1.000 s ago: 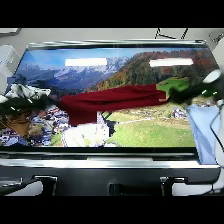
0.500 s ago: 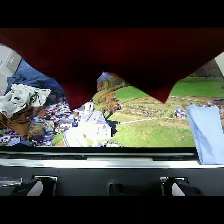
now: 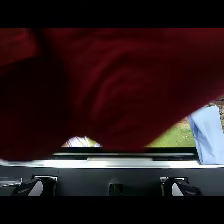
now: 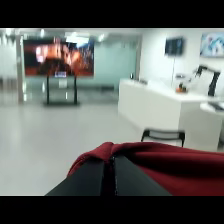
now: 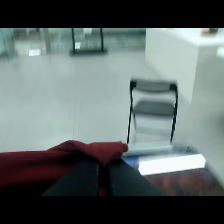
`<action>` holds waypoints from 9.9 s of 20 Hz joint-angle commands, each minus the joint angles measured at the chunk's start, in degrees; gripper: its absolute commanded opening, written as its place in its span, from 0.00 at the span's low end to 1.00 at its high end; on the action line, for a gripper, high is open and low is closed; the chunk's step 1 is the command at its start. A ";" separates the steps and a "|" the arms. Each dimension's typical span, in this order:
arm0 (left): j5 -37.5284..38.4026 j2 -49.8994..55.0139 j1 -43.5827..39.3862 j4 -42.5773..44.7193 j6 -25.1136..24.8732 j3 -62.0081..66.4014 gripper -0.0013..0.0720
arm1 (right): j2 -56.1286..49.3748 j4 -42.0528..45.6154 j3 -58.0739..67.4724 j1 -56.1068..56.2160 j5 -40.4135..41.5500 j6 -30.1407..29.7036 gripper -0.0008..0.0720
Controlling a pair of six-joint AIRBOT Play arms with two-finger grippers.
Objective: Fold the clothes and pants, and hang the long-sleeved shirts on hangers.
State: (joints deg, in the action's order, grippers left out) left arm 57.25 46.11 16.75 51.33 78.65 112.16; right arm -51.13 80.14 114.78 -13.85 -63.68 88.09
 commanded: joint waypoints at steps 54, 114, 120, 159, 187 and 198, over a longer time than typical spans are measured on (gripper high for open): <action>21.31 50.25 -13.00 14.56 1.95 -37.79 0.05 | -50.47 2.60 -26.91 5.46 -23.41 4.66 0.06; 18.16 18.43 -8.09 9.27 -1.07 -62.14 0.05 | -28.83 -12.76 -51.67 -5.18 -17.35 -1.66 0.06; 19.12 38.82 -9.81 9.09 -0.76 -38.62 0.05 | -42.58 -10.32 -32.85 2.16 -12.39 4.35 0.06; -4.39 57.20 -41.22 -5.31 10.51 -24.70 0.05 | -33.20 -37.00 -27.61 4.20 -21.55 -5.33 0.06; 1.73 23.56 -11.54 12.35 14.29 -24.50 0.05 | -56.43 -50.86 -27.65 46.77 16.83 3.85 0.97; 5.33 18.01 -11.17 12.33 11.37 -24.52 0.05 | -44.41 -13.70 -32.13 12.07 -19.34 11.19 0.94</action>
State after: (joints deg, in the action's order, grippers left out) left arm 61.73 64.62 5.52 63.53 90.54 87.66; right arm -97.01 53.32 85.73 6.61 -70.85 95.48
